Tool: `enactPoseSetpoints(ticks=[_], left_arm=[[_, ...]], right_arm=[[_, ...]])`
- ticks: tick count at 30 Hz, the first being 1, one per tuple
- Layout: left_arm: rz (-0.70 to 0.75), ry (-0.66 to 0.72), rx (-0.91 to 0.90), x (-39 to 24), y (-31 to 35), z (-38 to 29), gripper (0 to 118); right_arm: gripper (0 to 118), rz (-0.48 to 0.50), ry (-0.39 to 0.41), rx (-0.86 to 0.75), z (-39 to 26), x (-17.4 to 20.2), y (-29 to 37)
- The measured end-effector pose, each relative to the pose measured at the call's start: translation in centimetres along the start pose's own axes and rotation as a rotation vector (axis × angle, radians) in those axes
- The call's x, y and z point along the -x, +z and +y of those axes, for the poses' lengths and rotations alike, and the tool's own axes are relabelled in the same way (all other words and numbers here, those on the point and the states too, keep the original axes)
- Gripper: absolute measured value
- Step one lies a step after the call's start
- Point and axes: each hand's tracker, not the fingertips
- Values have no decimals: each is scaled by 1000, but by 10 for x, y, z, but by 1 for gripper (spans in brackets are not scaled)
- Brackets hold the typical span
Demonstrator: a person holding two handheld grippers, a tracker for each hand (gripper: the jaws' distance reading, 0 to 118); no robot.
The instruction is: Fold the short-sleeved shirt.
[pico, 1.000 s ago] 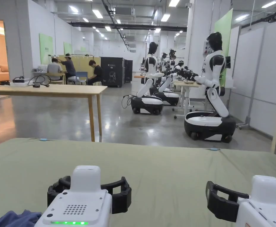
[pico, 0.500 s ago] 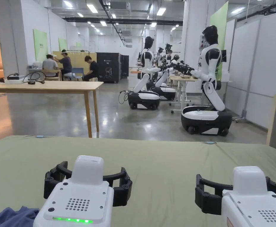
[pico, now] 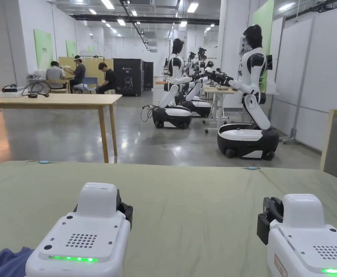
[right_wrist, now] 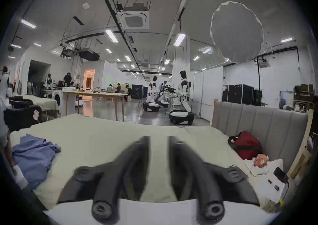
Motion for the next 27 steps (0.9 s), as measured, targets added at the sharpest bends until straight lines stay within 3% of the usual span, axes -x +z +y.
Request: enactPoseSetpoints(ticks=[4,16,22,27], left_arm=[[-19,2,15,1,-1,-1,4],[-16,-8,45,8,1,-4,1],[59,-12,62,46,5,-7,1],[235,-4,87,112,28,-8,1]], right_arm=[[1,-18,-4,5,0,2,4],[1,-13,29,33,-4,6,0],[1,80,66,67,-14,35,-10],[1,260,45,74,-17,95,-21]])
